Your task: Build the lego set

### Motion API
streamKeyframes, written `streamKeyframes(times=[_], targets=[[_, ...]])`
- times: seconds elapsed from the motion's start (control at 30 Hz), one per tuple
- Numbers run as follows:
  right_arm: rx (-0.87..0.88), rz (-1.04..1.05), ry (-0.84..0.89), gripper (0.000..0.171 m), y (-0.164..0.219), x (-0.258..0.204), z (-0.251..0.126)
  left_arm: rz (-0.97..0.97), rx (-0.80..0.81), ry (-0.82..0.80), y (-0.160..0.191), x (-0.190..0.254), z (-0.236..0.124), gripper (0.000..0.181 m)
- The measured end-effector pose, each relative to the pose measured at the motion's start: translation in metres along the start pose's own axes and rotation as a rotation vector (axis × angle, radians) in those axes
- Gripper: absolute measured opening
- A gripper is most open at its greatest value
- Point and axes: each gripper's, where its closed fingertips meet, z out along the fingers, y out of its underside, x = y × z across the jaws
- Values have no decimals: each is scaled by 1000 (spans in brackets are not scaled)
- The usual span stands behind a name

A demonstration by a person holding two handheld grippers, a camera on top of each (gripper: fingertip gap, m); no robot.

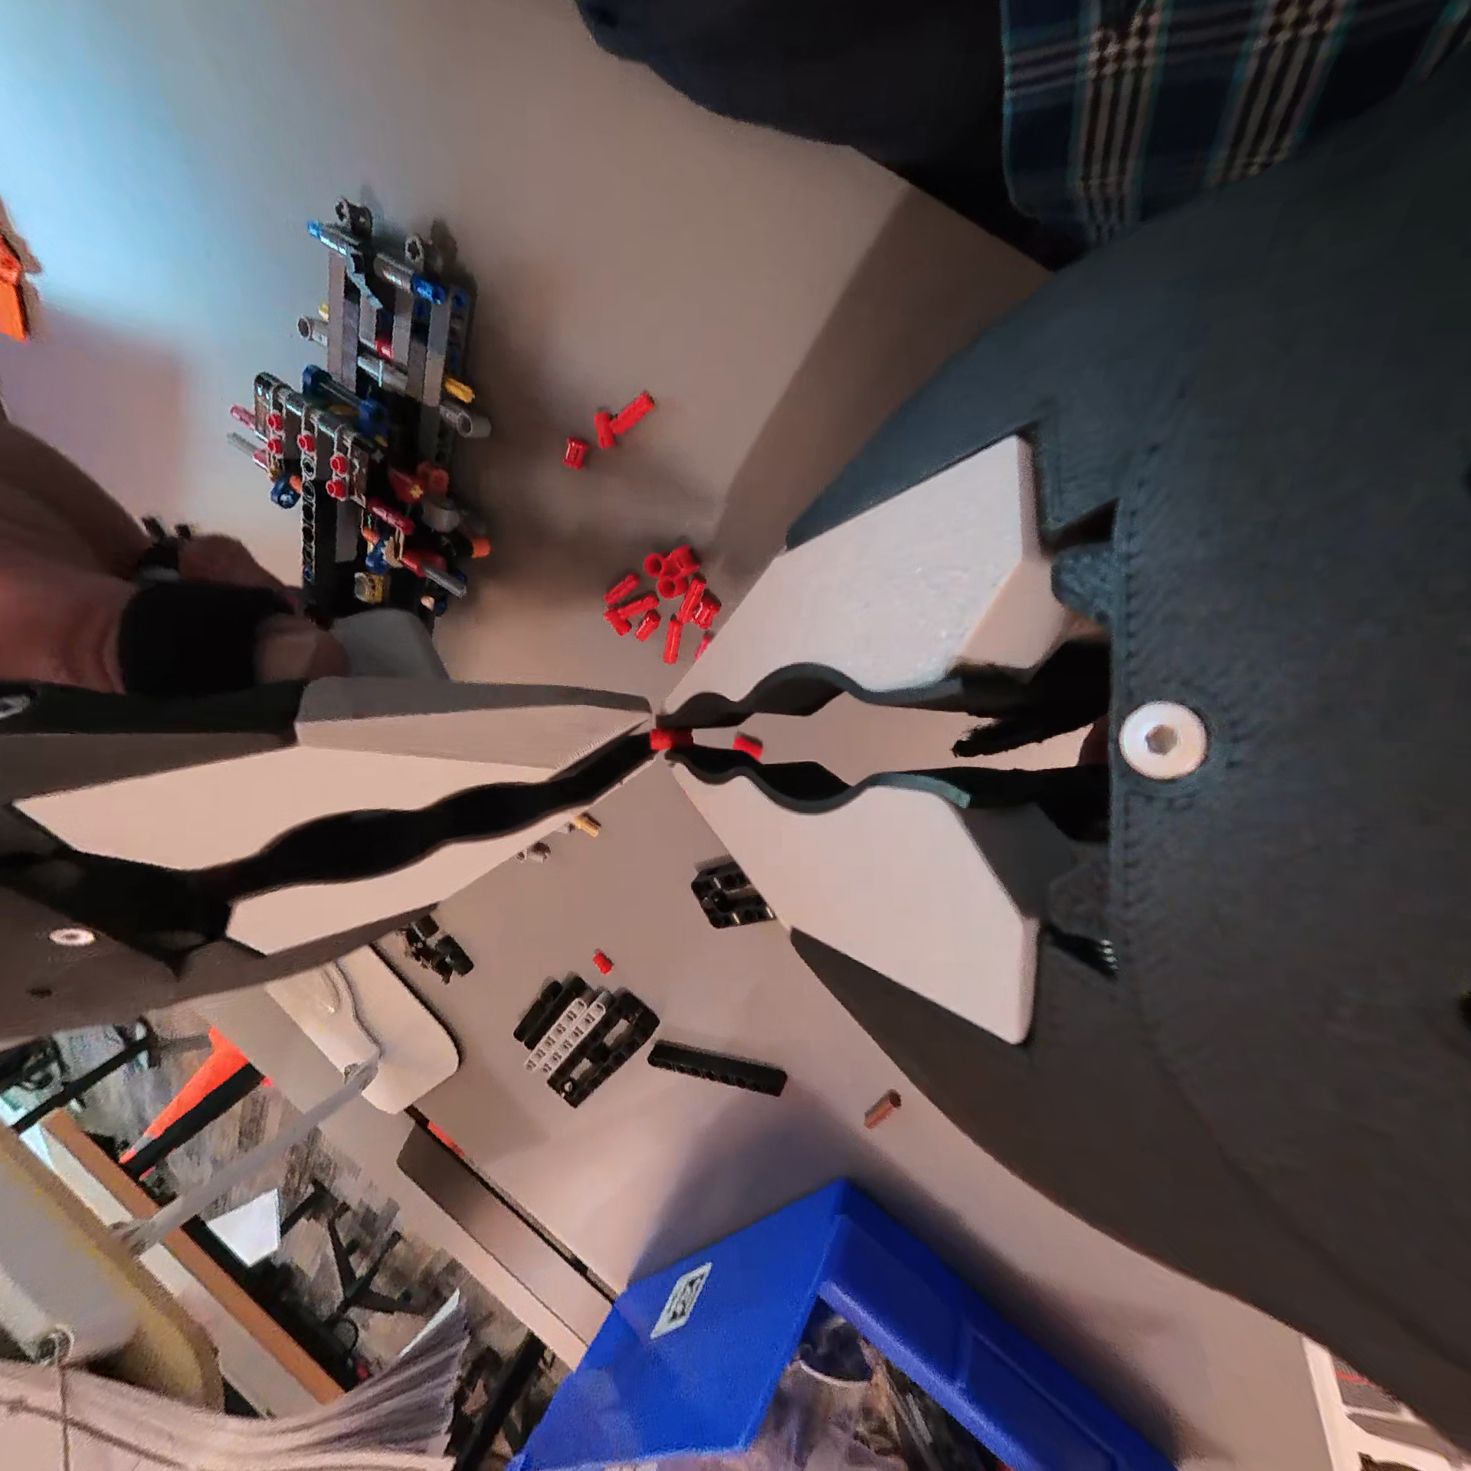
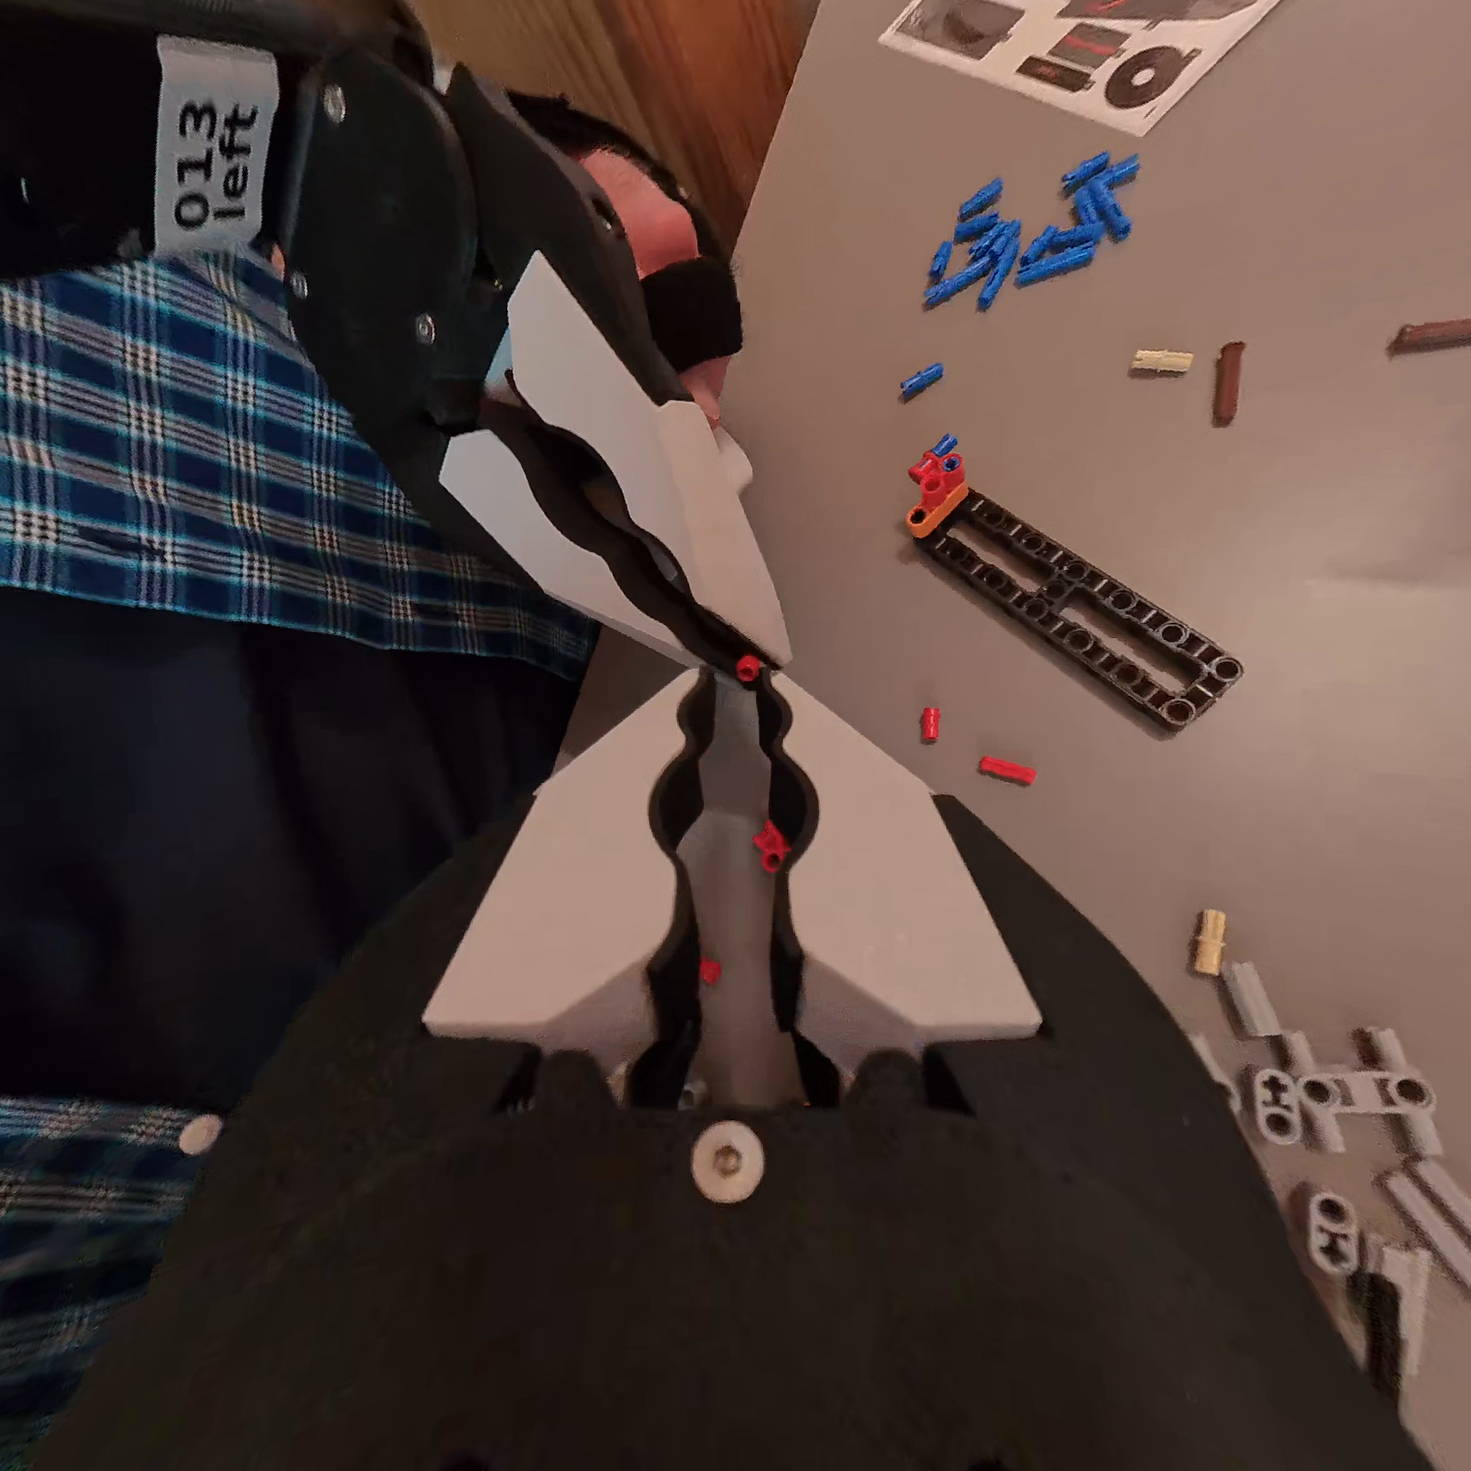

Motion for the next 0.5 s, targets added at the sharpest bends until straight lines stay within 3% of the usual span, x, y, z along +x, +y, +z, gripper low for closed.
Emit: streamKeyframes(times=[0.27, 0.5], targets=[[103, 158, 86, 4, -3, 0, 0, 141, -42, -77, -2, 1, -1, 3], [125, 151, 177, 2, -6, -1, -2, 134, -44, -110, -6, 0, -2, 3]])
